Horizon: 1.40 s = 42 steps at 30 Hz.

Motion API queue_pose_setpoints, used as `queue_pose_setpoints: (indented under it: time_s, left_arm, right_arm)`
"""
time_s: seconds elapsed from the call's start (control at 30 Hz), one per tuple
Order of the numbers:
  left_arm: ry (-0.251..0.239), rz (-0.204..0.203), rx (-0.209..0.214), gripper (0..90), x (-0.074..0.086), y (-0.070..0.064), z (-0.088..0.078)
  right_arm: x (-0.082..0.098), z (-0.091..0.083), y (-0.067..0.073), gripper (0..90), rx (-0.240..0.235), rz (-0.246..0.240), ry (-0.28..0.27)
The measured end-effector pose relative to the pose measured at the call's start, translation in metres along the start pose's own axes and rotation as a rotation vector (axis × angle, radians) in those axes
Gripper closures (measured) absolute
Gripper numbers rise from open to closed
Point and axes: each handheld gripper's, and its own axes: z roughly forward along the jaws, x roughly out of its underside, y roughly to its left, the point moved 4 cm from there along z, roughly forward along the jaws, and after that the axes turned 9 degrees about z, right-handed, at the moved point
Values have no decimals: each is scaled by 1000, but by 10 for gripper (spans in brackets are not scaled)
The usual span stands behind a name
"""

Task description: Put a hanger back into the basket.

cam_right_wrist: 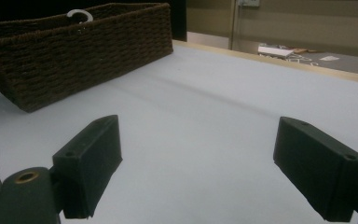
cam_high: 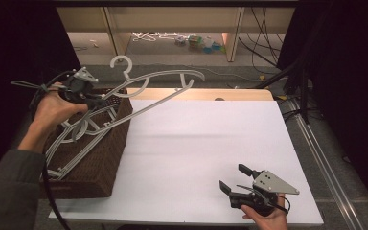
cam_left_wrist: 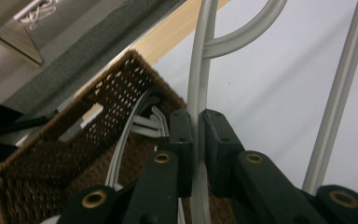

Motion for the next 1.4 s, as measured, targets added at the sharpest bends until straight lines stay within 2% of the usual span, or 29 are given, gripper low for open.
queue_pose_setpoints:
  time_s: [0.03,0.07,0.17,0.23,0.3,0.43,0.47,0.5,0.7,0.73,0.83,0.87,0.9,0.93,0.97,1.03,1.07,1.1,1.13,1.17,1.2,1.27,1.3,1.33,1.37,1.4]
  left_arm:
    - [8,-19,12,824,5,3,-2]
    - [-7,-34,17,824,9,6,-3]
    - [1,-75,34,824,25,15,-6]
    - [-12,-56,35,824,34,23,-6]
    - [-8,-66,36,824,46,29,-8]
    - [-26,-114,46,824,69,39,-14]
    - [-26,-112,44,824,76,43,-16]
    - [-24,-132,42,824,82,44,-17]
    - [-4,-174,39,823,117,54,-23]
    - [-5,-157,38,824,121,56,-23]
    - [7,-187,35,823,133,58,-24]
    - [7,-188,32,824,136,59,-23]
    - [10,-161,28,824,140,62,-23]
    - [6,-216,23,824,143,60,-21]
    - [3,-224,25,823,145,60,-20]
    - [17,-184,29,823,151,65,-18]
    - [22,-189,27,823,153,65,-17]
    - [18,-235,22,824,154,63,-15]
    - [28,-228,22,823,156,64,-15]
    - [28,-189,20,823,158,68,-14]
    - [32,-257,22,824,160,64,-13]
    - [47,-237,16,824,164,66,-12]
    - [38,-259,15,824,165,65,-10]
    - [40,-222,13,823,167,68,-10]
    - [55,-227,10,824,170,68,-10]
    - [50,-258,1,824,171,67,-10]
  right_arm:
    - [0,-1,-1,159,13,-6,15]
    - [0,-2,-1,159,13,-5,19]
    - [0,-2,-1,159,14,-7,19]
    - [0,0,0,159,0,1,2]
    - [0,-2,-1,159,15,-6,20]
    - [0,-2,-1,159,14,-6,19]
    - [0,-2,-1,159,15,-6,20]
    - [0,-2,-1,159,15,-5,19]
    - [1,1,1,159,0,5,0]
    - [1,-1,0,159,13,-4,20]
    - [1,1,1,160,0,3,5]
    - [1,0,0,159,7,-2,18]
    - [1,0,0,159,7,-2,18]
    - [1,0,0,159,4,2,19]
    - [1,0,0,159,3,1,18]
    - [1,-1,0,159,10,-3,25]
    - [1,-1,0,160,9,1,27]
    - [1,0,0,159,8,-3,13]
    - [1,0,0,159,7,-5,12]
    - [1,0,0,159,5,-4,16]
    - [1,0,0,159,3,2,16]
    - [1,-1,0,159,12,-3,18]
    - [1,-1,0,159,9,-5,13]
    - [1,-1,0,160,9,-5,13]
    - [1,-1,0,159,9,-5,14]
    - [1,-1,0,160,9,-5,14]
